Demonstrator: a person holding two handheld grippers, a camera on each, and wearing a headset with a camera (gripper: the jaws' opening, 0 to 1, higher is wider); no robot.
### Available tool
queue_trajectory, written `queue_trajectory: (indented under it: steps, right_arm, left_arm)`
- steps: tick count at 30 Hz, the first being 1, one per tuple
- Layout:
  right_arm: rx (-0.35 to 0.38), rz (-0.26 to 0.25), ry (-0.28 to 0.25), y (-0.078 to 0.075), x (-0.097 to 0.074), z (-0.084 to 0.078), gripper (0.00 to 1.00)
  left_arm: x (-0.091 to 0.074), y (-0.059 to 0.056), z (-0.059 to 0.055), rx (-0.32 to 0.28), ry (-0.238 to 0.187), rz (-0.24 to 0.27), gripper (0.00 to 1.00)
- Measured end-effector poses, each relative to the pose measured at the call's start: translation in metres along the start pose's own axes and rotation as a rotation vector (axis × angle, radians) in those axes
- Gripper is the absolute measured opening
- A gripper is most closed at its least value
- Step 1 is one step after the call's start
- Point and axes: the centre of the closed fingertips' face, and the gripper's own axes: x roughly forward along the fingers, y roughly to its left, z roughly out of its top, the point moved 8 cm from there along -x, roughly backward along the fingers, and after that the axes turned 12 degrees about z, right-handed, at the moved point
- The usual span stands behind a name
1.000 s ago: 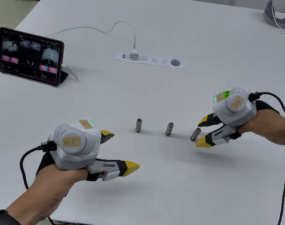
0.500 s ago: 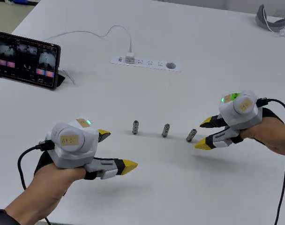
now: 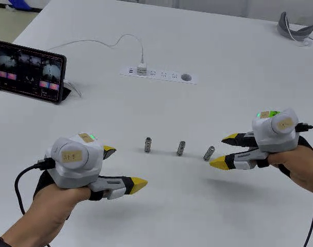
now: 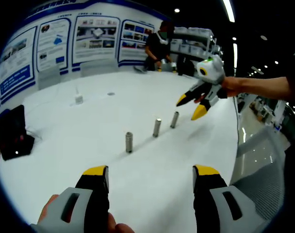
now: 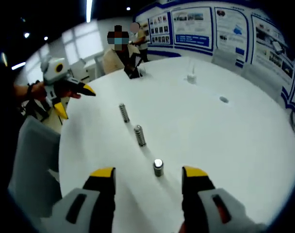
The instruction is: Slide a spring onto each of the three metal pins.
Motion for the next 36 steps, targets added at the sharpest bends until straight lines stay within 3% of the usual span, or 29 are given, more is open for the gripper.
queue_trajectory:
  steps: [8, 18, 36]
  right_arm:
    - [0.033, -0.011, -0.057, 0.008, 0.001, -0.006, 0.65]
    - [0.088, -0.053, -0.148, 0.017, 0.001, -0.01, 0.66]
    - [0.13, -0.102, -0.21, 0.039, 0.001, -0.017, 0.69]
  left_arm:
    - [0.001, 0.003, 0.003, -0.003, -0.007, 0.004, 0.73]
    - [0.001, 0.013, 0.006, -0.017, -0.009, 0.018, 0.75]
    - [0.001, 0.021, 0.006, -0.026, -0.02, 0.027, 0.75]
